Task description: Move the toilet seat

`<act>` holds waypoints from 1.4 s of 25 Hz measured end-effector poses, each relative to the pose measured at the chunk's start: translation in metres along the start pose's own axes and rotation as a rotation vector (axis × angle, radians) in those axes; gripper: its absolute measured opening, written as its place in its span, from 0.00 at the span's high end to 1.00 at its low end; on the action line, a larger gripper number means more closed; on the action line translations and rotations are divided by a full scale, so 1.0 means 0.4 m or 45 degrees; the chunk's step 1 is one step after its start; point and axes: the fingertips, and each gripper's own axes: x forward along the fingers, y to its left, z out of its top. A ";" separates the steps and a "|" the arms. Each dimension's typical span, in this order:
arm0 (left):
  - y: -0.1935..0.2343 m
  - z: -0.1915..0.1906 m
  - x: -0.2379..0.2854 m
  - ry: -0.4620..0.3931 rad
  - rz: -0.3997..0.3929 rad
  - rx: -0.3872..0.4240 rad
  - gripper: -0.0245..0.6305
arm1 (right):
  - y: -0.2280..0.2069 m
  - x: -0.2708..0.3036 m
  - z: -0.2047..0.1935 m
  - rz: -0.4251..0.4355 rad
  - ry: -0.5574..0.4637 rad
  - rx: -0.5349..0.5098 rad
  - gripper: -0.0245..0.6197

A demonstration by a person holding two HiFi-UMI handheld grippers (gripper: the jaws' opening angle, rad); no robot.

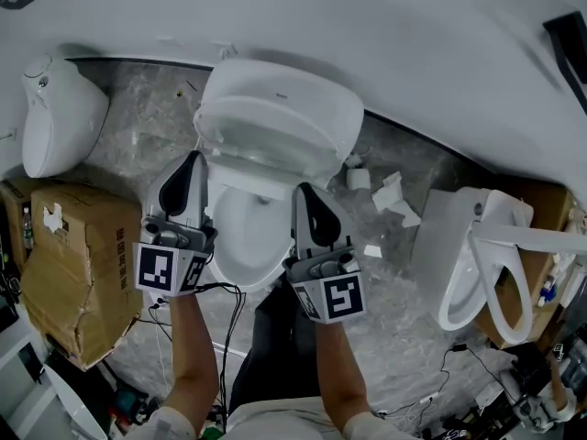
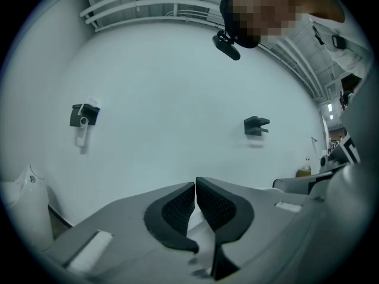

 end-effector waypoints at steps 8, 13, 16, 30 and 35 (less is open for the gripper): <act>0.012 -0.004 0.063 0.009 -0.006 0.024 0.96 | -0.035 0.044 0.008 0.002 -0.011 -0.012 0.97; 0.016 -0.004 0.100 -0.002 -0.011 0.021 0.96 | -0.057 0.066 0.012 -0.001 -0.014 -0.026 0.97; 0.020 -0.006 0.117 0.010 -0.013 0.031 0.96 | -0.066 0.078 0.012 -0.001 -0.015 -0.032 0.97; 0.023 -0.023 0.164 0.053 -0.031 0.065 0.96 | -0.087 0.111 0.016 0.008 -0.015 -0.085 0.97; 0.025 -0.032 0.178 0.091 -0.031 0.081 0.96 | -0.082 0.124 0.015 0.022 0.002 -0.123 0.97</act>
